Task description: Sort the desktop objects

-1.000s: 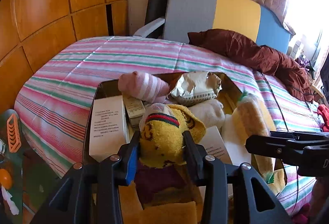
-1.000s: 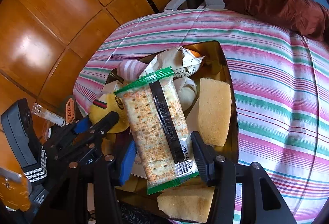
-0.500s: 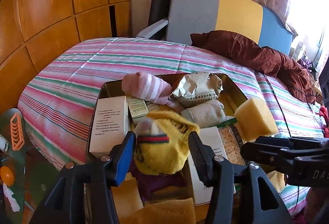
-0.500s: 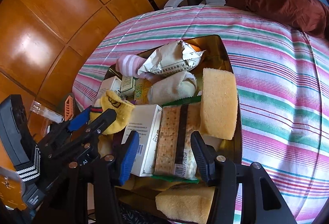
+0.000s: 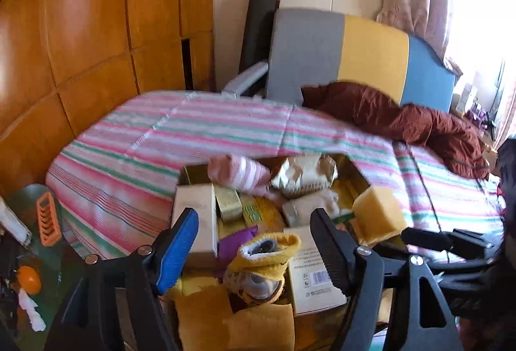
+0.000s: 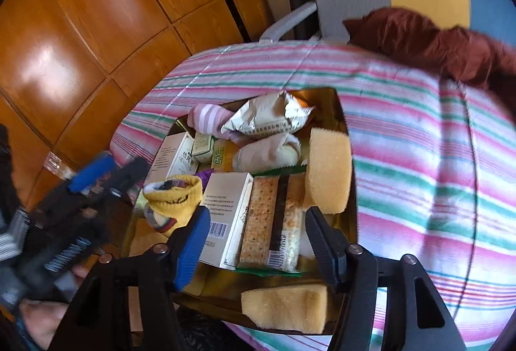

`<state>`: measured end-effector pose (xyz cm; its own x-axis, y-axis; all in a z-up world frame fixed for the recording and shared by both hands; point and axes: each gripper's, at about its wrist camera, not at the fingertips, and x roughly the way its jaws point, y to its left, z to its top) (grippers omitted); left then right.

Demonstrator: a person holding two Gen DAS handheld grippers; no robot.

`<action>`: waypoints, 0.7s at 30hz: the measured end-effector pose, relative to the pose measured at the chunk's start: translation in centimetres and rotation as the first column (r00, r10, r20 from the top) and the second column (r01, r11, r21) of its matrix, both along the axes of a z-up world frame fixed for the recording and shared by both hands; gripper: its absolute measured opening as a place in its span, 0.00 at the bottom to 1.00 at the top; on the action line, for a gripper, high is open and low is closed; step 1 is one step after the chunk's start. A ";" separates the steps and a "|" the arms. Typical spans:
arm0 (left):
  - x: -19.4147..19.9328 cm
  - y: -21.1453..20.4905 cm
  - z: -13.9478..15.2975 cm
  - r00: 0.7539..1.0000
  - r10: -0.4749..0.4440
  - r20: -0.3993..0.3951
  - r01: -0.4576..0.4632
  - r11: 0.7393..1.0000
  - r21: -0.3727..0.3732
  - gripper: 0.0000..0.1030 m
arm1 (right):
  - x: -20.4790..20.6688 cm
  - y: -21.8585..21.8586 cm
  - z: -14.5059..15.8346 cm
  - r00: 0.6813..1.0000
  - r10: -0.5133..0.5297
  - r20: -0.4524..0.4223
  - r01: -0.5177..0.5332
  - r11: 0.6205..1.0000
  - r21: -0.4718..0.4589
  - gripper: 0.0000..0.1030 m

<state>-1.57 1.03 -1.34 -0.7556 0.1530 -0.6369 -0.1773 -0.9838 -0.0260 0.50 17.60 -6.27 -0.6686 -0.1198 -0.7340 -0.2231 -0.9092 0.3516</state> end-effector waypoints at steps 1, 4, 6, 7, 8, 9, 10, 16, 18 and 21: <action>0.2 0.0 0.4 1.000 0.005 -0.012 -0.005 1.000 -0.007 0.71 | 0.1 -0.2 0.2 1.000 0.000 -0.005 0.000 1.000 0.018 0.66; 1.4 0.2 2.1 0.996 0.040 -0.080 -0.043 0.998 -0.042 0.72 | 0.3 -0.7 0.4 1.000 0.011 -0.015 -0.011 0.999 0.040 0.69; 2.3 0.3 3.0 0.988 0.078 -0.133 -0.088 0.994 -0.069 0.80 | 0.5 -0.9 0.4 1.000 0.019 -0.018 -0.018 0.999 0.043 0.72; 2.6 0.4 3.3 0.984 0.092 -0.152 -0.104 0.992 -0.077 0.81 | 0.6 -1.0 0.4 1.000 0.022 -0.021 -0.021 0.999 0.045 0.72; 2.8 0.5 3.6 0.982 0.100 -0.162 -0.114 0.990 -0.078 0.81 | 0.6 -1.1 0.5 0.999 0.023 -0.022 -0.022 0.999 0.045 0.72; 2.9 0.5 3.8 0.981 0.108 -0.160 -0.121 0.990 -0.077 0.81 | 0.7 -1.1 0.5 0.999 0.023 -0.024 -0.022 0.999 0.045 0.72; 2.8 0.4 3.8 0.982 0.110 -0.155 -0.123 0.990 -0.075 0.81 | 0.8 -1.1 0.5 0.999 0.023 -0.026 -0.022 0.999 0.044 0.72; 3.0 1.1 3.8 0.982 0.136 -0.130 -0.148 0.986 -0.080 0.81 | 1.3 -1.2 0.6 0.999 0.023 -0.041 -0.021 0.999 0.035 0.72; 3.4 1.2 3.6 0.984 0.120 -0.133 -0.130 0.989 -0.069 0.81 | 1.4 -1.1 0.6 0.999 0.022 -0.046 -0.021 0.999 0.027 0.72; 3.6 1.5 3.3 0.985 0.110 -0.134 -0.121 0.990 -0.073 0.77 | 1.5 -1.0 0.5 0.999 0.020 -0.050 -0.019 1.000 0.024 0.73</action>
<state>2.00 2.56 2.00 -0.8422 0.0121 -0.5391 -0.0592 -0.9958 0.0701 1.99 16.63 -5.75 -0.7022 -0.1165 -0.7024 -0.1876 -0.9214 0.3404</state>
